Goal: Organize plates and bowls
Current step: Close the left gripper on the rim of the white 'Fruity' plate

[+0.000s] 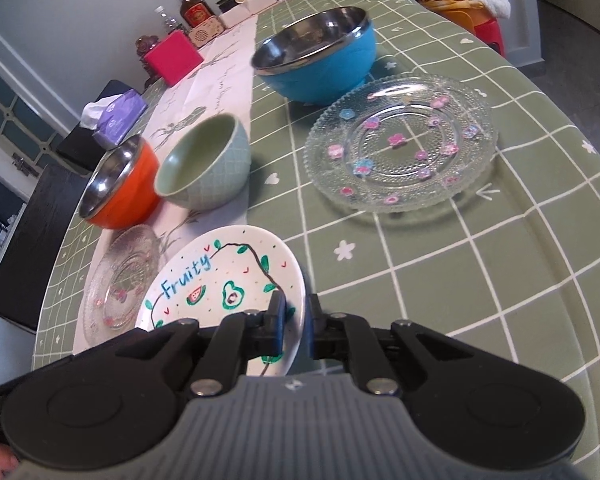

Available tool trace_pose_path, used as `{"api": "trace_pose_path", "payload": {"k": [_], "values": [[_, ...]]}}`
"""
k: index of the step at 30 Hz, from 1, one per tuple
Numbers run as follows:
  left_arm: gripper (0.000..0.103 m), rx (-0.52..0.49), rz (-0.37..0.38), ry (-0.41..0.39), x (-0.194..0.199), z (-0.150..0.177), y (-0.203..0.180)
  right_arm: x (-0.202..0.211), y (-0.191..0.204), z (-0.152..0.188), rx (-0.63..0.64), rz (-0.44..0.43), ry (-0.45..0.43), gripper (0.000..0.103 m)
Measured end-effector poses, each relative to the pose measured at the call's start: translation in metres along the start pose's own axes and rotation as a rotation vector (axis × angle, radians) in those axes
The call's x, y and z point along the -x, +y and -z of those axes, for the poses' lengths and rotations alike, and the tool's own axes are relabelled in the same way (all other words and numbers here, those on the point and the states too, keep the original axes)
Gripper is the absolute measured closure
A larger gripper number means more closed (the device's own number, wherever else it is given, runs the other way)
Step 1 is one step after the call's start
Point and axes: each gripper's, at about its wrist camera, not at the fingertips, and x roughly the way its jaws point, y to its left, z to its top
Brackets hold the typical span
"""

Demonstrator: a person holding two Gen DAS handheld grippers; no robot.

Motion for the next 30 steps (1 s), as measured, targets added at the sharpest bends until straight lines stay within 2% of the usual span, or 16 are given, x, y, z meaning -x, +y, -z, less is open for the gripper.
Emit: {"api": "trace_pose_path", "payload": {"k": [8, 12, 17, 24, 30], "values": [[0.091, 0.006, -0.020, -0.017, 0.035, 0.014, 0.003, 0.014, 0.016, 0.018, 0.042, -0.051, 0.001, 0.095], [0.091, 0.010, -0.033, 0.006, 0.050, 0.024, 0.012, 0.018, 0.027, 0.030, 0.075, -0.074, 0.006, 0.095], [0.091, 0.010, -0.055, 0.030, 0.061, 0.038, 0.026, 0.017, 0.040, 0.050, 0.126, -0.089, 0.046, 0.095], [0.091, -0.003, -0.055, 0.067, 0.070, 0.047, 0.035, 0.016, 0.040, 0.071, 0.115, -0.112, 0.096, 0.095], [0.091, -0.012, -0.065, 0.079, 0.068, 0.050, 0.037, 0.016, 0.040, 0.077, 0.125, -0.109, 0.099, 0.095]]}}
